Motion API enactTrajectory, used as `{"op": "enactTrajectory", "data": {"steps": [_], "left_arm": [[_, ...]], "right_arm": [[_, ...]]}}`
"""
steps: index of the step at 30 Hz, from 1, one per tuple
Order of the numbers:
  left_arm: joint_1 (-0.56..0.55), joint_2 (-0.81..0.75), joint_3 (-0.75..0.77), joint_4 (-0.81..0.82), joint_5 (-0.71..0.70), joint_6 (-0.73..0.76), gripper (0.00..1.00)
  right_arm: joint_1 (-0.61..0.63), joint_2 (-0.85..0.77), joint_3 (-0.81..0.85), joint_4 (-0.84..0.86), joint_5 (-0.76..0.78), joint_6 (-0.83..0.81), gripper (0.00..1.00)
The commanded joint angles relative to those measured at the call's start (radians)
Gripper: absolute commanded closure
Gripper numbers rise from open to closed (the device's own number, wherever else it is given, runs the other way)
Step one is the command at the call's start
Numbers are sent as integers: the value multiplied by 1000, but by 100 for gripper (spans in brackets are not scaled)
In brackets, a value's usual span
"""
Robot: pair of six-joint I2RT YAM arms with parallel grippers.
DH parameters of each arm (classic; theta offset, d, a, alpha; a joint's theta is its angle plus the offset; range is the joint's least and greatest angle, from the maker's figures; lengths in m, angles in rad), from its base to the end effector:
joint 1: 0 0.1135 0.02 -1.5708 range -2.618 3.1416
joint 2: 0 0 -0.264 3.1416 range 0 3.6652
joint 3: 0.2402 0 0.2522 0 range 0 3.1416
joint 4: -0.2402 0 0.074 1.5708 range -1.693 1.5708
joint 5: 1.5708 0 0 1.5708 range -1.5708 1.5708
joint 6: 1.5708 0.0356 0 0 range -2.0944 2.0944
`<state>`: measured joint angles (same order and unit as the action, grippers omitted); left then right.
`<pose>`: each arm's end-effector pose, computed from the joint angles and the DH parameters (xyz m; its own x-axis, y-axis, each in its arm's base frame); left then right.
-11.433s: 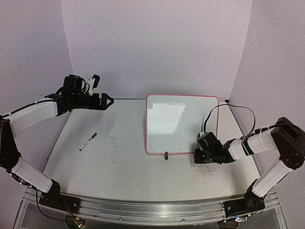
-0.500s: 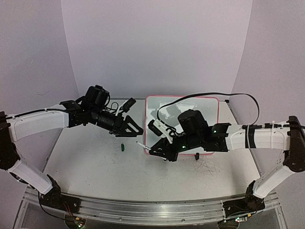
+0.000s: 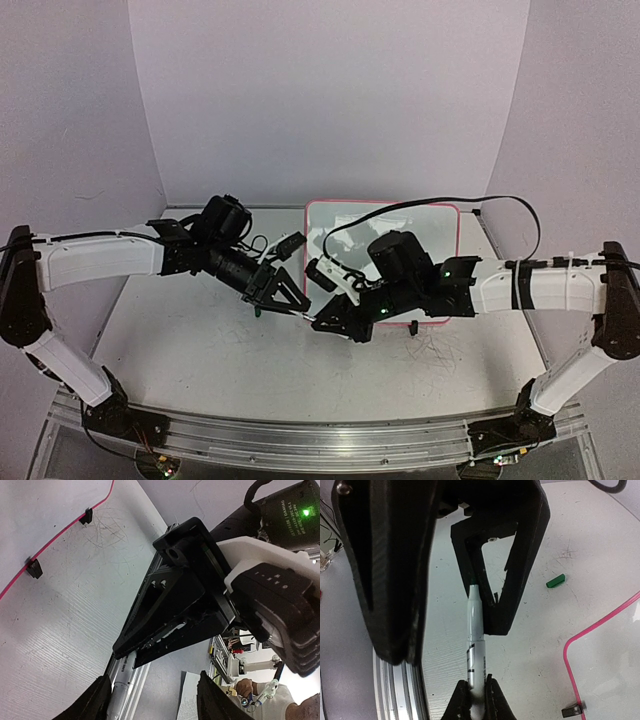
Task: Write a sentence on the whiteboard
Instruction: Pass from the right arm to the left
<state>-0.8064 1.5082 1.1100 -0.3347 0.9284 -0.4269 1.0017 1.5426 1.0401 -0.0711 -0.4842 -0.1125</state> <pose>0.2032 -0.2532 0.2735 -0.7711 0.4457 -0.4547 0.5768 0.1864 -0.7953 0.1718 0.2993 0.2547 -0.1832 -0.4708 -0.8630 -0.9830 0.0953 0.1567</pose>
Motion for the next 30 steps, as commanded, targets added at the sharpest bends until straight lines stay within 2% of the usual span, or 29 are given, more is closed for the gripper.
{"op": "enactTrajectory", "data": {"steps": [1, 3, 6, 12, 17, 18, 20, 22, 24, 26, 30], "left_arm": [[-15, 11, 4, -41, 19, 43, 43], [-16, 16, 7, -45, 17, 47, 46], [-17, 19, 9, -51, 12, 50, 58], [-18, 22, 12, -58, 3, 52, 74], [-17, 13, 32, -71, -46, 67, 98], [-18, 11, 38, -72, -60, 68, 100], [-17, 8, 47, -73, -84, 67, 100], [-17, -3, 56, -73, -125, 62, 100], [-17, -18, 68, -73, -162, 63, 100], [-17, -36, 84, -61, -195, 68, 100], [-16, -76, 102, 35, -229, 32, 100]], "right_arm": [[5, -33, 20, 20, 0, -5, 100], [7, -34, 17, 23, 3, -5, 100], [9, -38, 14, 24, 9, -5, 100], [9, -39, 8, 27, 27, 4, 100], [9, -49, 2, 32, 52, 15, 98], [9, -54, -3, 32, 66, 18, 93], [9, -76, -27, 39, 133, 39, 76], [1, -109, -65, 55, 172, 79, 51], [-31, -153, -124, 119, 172, 159, 32], [-80, -208, -199, 212, 125, 269, 24], [-191, -276, -296, 383, 9, 533, 15]]}}
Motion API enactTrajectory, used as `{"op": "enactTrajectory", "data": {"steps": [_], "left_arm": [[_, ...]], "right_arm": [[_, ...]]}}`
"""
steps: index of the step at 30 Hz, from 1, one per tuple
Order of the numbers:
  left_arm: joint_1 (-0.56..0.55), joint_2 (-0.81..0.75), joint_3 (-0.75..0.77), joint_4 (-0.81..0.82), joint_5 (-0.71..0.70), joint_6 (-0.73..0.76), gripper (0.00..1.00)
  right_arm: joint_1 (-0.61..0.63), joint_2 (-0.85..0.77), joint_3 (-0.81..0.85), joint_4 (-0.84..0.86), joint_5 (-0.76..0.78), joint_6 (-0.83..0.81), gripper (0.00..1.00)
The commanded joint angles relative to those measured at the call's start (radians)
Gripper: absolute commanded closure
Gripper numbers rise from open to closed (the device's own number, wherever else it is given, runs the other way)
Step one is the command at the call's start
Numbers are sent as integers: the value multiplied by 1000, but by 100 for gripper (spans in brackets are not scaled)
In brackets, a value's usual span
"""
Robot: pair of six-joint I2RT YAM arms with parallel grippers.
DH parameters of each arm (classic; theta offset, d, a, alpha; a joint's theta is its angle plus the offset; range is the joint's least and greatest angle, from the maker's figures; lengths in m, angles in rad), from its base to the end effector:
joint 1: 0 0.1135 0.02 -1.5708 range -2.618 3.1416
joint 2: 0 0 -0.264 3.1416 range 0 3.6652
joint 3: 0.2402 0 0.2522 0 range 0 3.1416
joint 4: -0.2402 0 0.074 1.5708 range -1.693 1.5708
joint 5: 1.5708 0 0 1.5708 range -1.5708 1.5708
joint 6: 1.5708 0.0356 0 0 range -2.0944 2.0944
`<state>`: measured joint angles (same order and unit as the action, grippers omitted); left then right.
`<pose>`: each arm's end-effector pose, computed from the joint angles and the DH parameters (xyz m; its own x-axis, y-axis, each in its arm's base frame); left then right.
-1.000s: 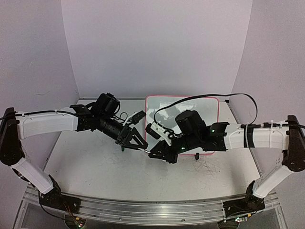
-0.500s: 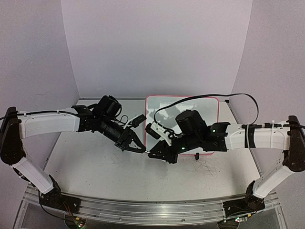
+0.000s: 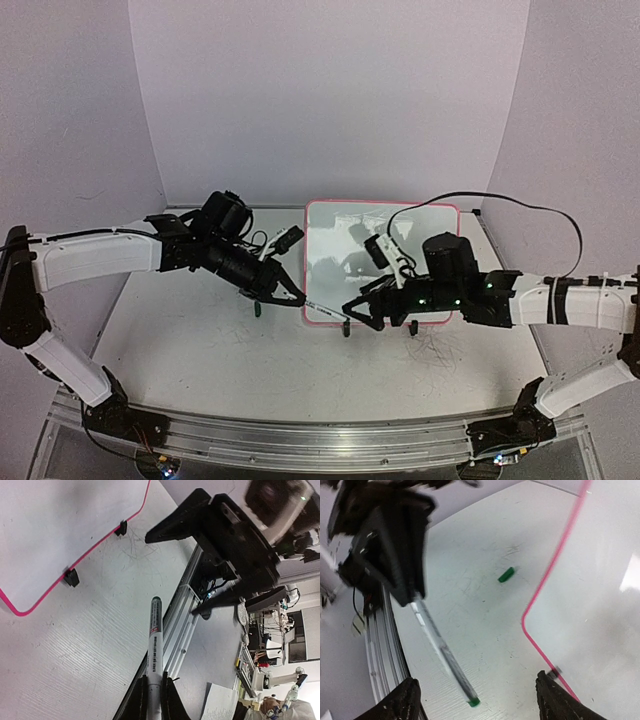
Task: Write a sentence on the whiteboard
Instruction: Pass from the right arm to the left
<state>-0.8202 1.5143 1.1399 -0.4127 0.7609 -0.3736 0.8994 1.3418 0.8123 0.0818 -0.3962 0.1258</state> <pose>0.2040 -0.2547 0.2727 -0.7643 0.4319 -0.4789 0.6259 0.3175 -0.7124 0.1747 0.2419 0.2524 -0.3850 -0.2984 -0.8734 -0.8975 0.3417 0.2788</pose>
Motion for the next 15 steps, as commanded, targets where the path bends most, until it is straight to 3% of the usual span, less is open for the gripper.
{"op": "enactTrajectory", "data": {"steps": [1, 7, 11, 15], "left_arm": [[-2, -91, 73, 159, -59, -44, 100], [-2, -117, 48, 508, -28, -206, 100], [-2, -94, 77, 572, -36, -226, 100], [-5, -74, 83, 643, -25, -263, 100]], "right_arm": [[-98, -84, -77, 264, -104, 357, 12], [-124, -91, -54, 471, -256, 590, 9], [-152, -101, -70, 671, -344, 729, 8], [-163, -90, -41, 751, -366, 794, 10]]}}
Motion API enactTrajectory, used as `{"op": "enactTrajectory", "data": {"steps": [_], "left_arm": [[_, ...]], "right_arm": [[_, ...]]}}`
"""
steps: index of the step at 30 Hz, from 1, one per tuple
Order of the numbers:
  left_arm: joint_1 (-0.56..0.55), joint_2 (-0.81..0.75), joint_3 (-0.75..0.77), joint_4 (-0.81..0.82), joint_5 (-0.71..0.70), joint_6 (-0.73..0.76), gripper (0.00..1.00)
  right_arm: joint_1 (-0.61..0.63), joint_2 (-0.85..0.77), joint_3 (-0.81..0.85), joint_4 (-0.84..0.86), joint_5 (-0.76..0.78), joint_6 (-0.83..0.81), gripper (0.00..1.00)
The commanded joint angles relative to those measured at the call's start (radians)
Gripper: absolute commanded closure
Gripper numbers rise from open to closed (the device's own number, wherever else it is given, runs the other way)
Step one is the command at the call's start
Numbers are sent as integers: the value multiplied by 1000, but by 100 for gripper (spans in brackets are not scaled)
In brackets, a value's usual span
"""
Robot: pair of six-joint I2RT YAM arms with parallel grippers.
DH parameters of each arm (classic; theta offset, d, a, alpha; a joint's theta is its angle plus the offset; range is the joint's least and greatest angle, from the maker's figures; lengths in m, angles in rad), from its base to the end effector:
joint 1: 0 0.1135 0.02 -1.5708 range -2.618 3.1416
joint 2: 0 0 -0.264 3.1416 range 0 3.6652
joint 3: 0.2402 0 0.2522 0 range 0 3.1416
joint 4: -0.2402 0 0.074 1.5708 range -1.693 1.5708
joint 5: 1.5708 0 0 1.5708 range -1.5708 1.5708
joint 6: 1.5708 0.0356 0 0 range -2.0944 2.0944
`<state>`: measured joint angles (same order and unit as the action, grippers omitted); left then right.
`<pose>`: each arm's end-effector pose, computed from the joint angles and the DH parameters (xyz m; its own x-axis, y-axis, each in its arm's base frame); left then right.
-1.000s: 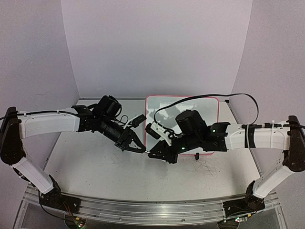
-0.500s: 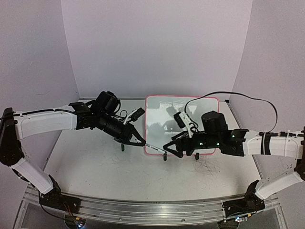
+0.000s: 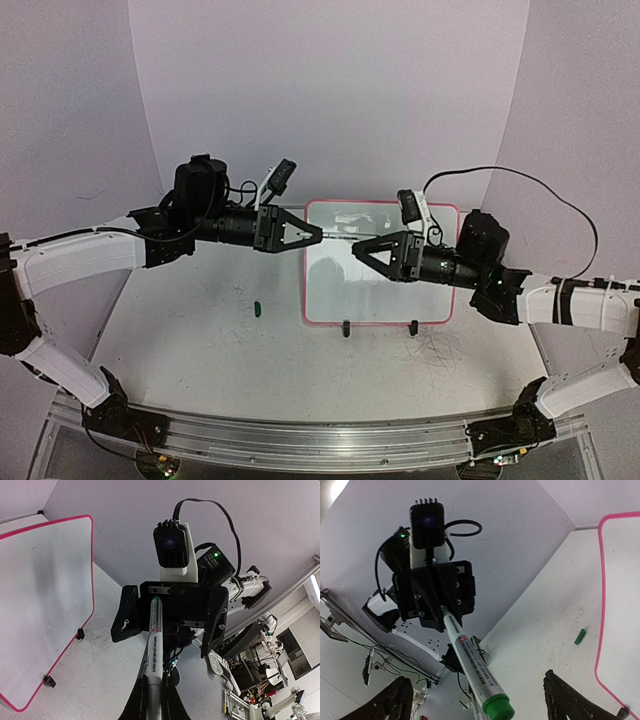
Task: Write a sentence on the whiteboard
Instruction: Pass from the right arm to the left, then pass from the left arm to the right
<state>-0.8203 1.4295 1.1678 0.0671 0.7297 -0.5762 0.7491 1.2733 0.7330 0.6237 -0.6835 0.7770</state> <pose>0.2102 -0.2602 0.3500 -0.6506 0.1023 -0.7525 0.7593 0.1022 -0.6427 0.1932 0.2104 0.2998 -0.6498 0.1381 -0.7474 -0.7478 0.0595 0.6612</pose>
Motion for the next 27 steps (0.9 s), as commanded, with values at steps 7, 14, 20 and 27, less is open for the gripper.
{"op": "enactTrajectory", "data": {"steps": [7, 14, 20, 27], "left_arm": [[-17, 37, 45, 271, 27, -122, 100], [-32, 61, 40, 292, 41, -128, 100], [-33, 43, 21, 300, 52, -123, 100], [-33, 34, 1, 301, 121, -129, 100]], "right_arm": [[-12, 42, 110, 265, -94, 191, 27], [-13, 117, 141, 356, -124, 249, 43], [-12, 147, 149, 381, -151, 255, 48], [-18, 195, 175, 381, -272, 247, 64]]}}
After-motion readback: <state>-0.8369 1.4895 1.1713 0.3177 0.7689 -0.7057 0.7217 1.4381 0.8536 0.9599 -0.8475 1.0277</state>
